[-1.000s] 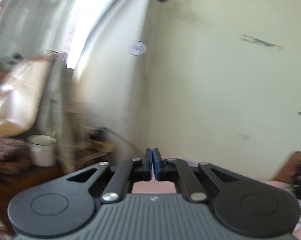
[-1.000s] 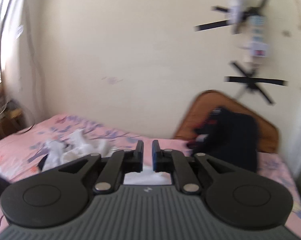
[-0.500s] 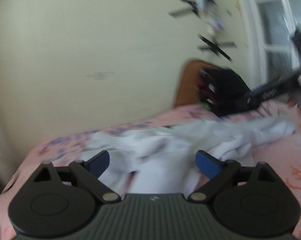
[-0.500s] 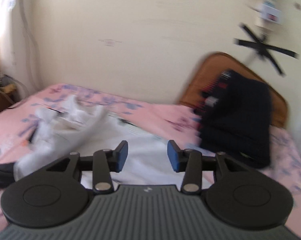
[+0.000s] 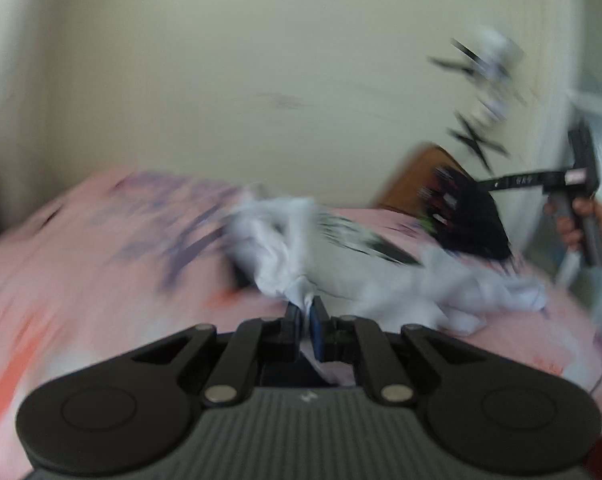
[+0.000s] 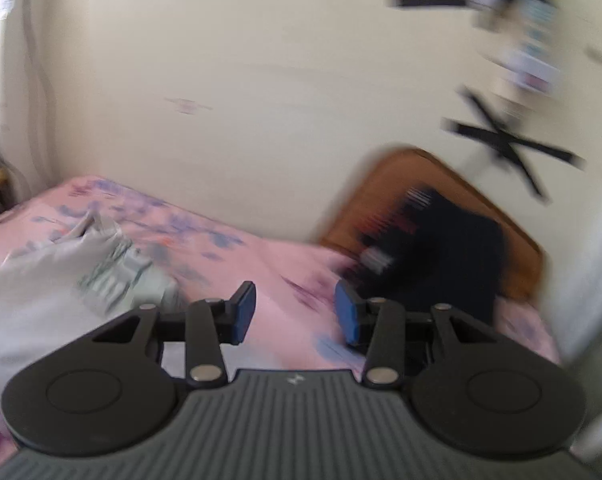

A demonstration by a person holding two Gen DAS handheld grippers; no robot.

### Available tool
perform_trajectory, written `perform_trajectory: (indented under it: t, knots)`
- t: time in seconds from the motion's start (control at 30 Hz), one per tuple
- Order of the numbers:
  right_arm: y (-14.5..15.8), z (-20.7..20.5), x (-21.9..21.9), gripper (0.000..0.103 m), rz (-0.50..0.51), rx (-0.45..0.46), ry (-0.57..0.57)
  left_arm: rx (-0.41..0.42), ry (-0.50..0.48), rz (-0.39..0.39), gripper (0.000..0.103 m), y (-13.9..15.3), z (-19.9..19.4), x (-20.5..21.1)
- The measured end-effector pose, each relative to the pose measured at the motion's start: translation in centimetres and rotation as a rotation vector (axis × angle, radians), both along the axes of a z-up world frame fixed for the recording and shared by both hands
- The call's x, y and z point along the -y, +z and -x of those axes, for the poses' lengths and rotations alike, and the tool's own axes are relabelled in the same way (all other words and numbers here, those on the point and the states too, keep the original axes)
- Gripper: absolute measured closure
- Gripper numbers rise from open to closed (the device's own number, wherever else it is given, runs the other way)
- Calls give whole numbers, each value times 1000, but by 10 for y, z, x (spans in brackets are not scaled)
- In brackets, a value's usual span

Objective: Fold small clothes

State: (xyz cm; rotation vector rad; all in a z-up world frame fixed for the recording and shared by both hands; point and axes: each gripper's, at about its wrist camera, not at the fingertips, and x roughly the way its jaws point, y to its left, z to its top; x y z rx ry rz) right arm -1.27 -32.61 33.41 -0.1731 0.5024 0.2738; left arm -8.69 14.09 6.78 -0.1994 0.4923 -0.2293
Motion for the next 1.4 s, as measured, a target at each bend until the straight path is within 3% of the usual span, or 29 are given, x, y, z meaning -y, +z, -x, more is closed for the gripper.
perform_trajectory:
  t: [0.13, 0.27, 0.33, 0.4, 0.5, 0.63, 0.67, 0.7, 0.73, 0.83, 0.97, 1.23, 1.4]
  knots:
    - [-3, -56, -87, 56, -54, -67, 175, -74, 246, 66, 98, -19, 48, -54]
    - [-29, -107, -172, 56, -98, -215, 298, -130, 385, 109, 98, -32, 78, -95]
    - [-44, -123, -208, 55, -83, -260, 337, -136, 417, 123, 98, -35, 84, -109]
    - [-57, -139, -233, 39, -105, -333, 368, -138, 421, 126, 98, -37, 85, -116]
    - [-76, -152, -265, 26, -109, -397, 356, -141, 409, 111, 98, -41, 78, -115]
    - [-105, -157, -291, 27, -22, -457, 380, -140, 393, 117, 98, -44, 77, -115]
    - [-109, -155, -292, 37, -3, -458, 385, -137, 390, 114, 98, -42, 79, -112]
    - [-114, -153, -295, 74, 8, -460, 394, -131, 389, 106, 98, -39, 81, -111]
    - [-113, -150, -294, 92, 16, -449, 388, -120, 386, 96, 98, -36, 83, -110]
    - [-80, -126, -276, 94, -59, -289, 401, -54, 376, 56, 98, -18, 84, -105]
    - [1, -86, -222, 95, -148, -70, 368, 103, 356, -27, 98, 29, 75, -94]
    - [190, 37, -79, 95, -334, 429, 195, 540, 379, -194, 98, 193, 50, -67]
    - [283, 127, -39, 95, -331, 698, 102, 752, 429, -262, 98, 290, 59, -33]
